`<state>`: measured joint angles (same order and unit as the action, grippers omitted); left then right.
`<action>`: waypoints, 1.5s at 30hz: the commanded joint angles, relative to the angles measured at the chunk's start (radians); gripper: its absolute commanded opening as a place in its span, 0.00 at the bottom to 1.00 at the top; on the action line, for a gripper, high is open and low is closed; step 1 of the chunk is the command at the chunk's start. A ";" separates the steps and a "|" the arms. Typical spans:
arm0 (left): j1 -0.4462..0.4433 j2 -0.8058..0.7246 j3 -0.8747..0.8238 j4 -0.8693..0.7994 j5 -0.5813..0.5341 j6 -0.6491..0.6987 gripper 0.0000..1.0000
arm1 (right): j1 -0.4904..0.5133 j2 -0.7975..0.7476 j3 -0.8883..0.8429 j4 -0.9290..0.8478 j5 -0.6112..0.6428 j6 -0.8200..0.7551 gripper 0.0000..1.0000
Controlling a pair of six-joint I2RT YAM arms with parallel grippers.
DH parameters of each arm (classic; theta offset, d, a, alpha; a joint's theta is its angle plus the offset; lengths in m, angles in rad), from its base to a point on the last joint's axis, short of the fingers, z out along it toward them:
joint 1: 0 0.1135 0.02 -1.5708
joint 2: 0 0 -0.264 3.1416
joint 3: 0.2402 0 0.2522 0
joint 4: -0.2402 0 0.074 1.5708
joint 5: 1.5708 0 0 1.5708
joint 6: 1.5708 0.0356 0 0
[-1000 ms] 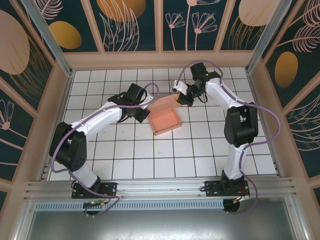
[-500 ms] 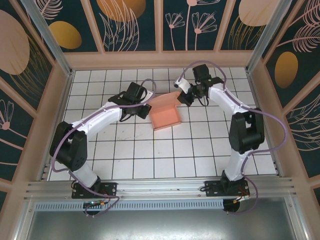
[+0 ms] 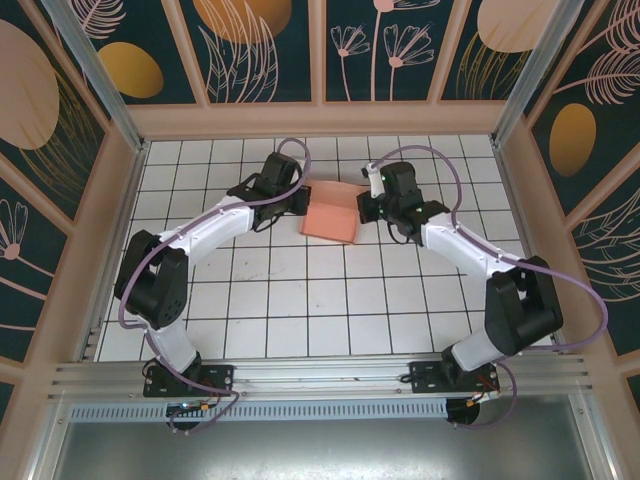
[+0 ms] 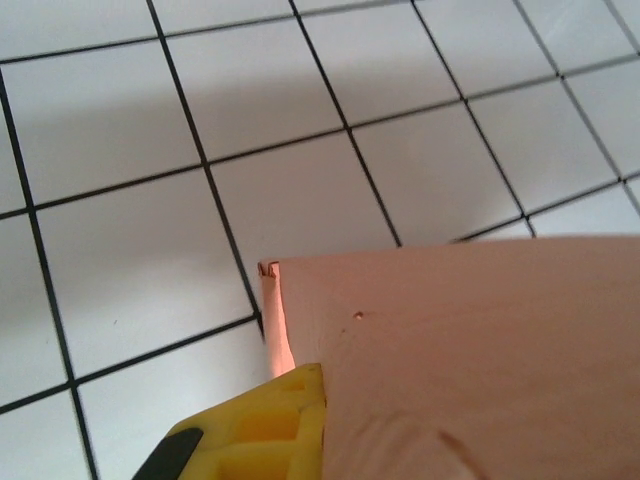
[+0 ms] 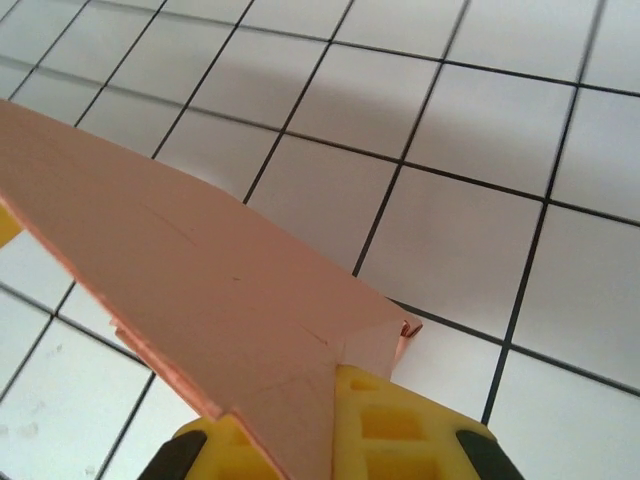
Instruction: Fold the paper box
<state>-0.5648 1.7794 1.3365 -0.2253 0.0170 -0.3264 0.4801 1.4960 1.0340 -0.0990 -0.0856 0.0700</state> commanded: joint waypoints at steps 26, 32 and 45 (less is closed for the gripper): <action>-0.046 -0.005 -0.190 0.349 -0.019 -0.088 0.00 | 0.109 -0.048 -0.288 0.571 0.252 0.288 0.00; -0.046 -0.019 -0.268 0.422 -0.005 -0.095 0.00 | 0.129 -0.041 -0.396 0.663 0.274 0.292 0.00; -0.046 -0.060 -0.489 0.566 0.044 -0.159 0.00 | 0.214 -0.012 -0.546 0.797 0.424 0.180 0.00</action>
<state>-0.6109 1.7321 0.9043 0.3180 0.0265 -0.4316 0.6716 1.4673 0.5220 0.6212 0.2790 0.2771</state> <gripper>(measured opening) 0.044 0.045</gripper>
